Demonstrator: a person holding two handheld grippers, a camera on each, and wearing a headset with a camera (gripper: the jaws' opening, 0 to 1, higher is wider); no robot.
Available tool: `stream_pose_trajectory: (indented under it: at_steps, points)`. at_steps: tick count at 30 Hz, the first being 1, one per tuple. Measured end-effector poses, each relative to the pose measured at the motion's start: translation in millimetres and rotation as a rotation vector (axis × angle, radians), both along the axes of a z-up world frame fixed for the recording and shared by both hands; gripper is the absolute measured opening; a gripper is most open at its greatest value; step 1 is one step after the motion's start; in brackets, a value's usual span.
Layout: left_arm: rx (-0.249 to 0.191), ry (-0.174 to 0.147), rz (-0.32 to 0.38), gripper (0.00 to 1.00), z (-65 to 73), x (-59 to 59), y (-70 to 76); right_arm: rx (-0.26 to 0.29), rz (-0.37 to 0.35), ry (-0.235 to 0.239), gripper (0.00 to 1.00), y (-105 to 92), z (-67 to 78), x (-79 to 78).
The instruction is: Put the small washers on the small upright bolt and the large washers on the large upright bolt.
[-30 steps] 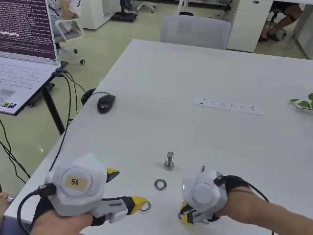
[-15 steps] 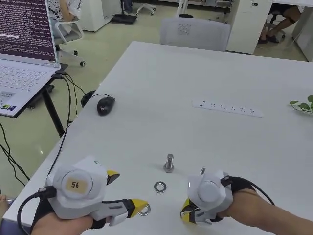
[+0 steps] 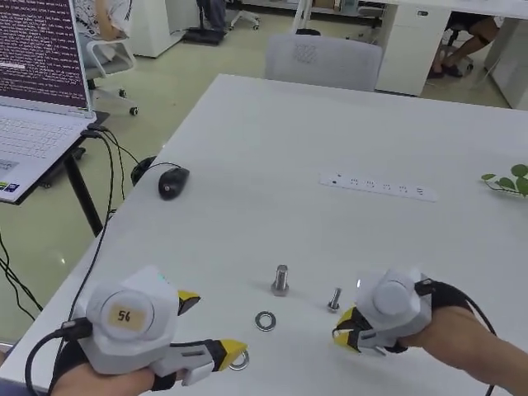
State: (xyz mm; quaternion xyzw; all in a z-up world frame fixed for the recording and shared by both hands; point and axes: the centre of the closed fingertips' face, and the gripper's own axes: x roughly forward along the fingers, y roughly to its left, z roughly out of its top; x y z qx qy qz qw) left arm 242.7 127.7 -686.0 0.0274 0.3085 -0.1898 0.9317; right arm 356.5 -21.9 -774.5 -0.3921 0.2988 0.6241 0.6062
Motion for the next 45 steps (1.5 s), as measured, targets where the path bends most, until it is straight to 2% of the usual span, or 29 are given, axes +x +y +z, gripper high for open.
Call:
stream_pose_trajectory:
  at_steps: [8,12,14,24,45]
  points:
    - [0.002,0.004,-0.001,0.57,-0.8,-1.8,0.5,0.047,-0.057,-0.056,0.13,4.6,26.4,39.4]
    - [0.005,0.005,0.005,0.57,-0.5,-2.4,4.2,0.062,-0.063,-0.060,0.13,12.9,32.2,47.6]
    - [0.007,0.005,0.008,0.57,0.0,-2.8,5.6,0.057,-0.053,-0.062,0.13,17.0,29.7,50.1]
    - [0.005,0.007,0.018,0.57,-0.1,-3.8,6.2,-0.001,0.007,-0.066,0.13,24.4,17.5,47.2]
    - [0.002,0.009,0.029,0.57,-1.2,-6.1,8.0,-0.058,0.037,-0.051,0.13,29.7,6.3,50.5]
